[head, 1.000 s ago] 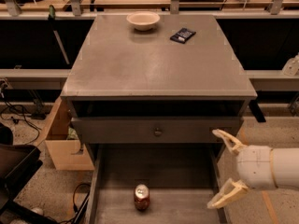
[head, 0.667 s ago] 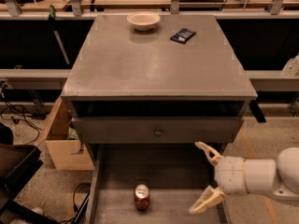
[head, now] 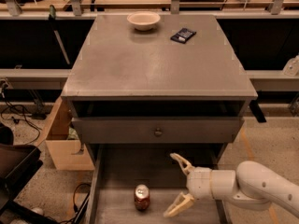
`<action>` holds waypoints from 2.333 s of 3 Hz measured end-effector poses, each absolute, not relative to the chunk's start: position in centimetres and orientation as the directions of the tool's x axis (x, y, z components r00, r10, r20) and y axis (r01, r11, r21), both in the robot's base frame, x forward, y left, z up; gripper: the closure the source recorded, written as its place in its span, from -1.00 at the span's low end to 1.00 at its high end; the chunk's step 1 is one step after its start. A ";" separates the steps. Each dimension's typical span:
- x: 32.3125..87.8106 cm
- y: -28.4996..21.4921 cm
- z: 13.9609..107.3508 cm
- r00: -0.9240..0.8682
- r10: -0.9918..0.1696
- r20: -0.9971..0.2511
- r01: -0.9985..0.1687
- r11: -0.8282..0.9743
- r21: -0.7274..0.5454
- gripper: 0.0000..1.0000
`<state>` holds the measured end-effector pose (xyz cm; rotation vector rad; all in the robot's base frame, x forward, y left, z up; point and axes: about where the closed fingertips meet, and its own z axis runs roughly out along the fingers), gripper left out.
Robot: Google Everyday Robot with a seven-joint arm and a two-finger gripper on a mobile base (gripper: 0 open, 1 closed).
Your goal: Pick coke can from middle drawer and place on counter
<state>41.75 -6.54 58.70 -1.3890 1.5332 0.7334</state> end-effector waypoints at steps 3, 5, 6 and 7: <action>43.2 0.9 49.9 0.074 -0.266 -0.961 -0.985 0.131 -0.112 -1.00; 43.3 4.5 46.5 0.086 -0.275 -0.957 -0.992 0.070 -0.109 -1.00; 43.3 5.3 45.2 0.116 -0.263 -0.958 -0.988 0.068 -0.139 -1.00; 43.5 5.2 44.1 0.130 -0.238 -0.963 -0.986 0.075 -0.152 -1.00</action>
Offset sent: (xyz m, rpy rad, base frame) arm 0.0165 0.0769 -0.1049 0.2053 0.0209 0.0722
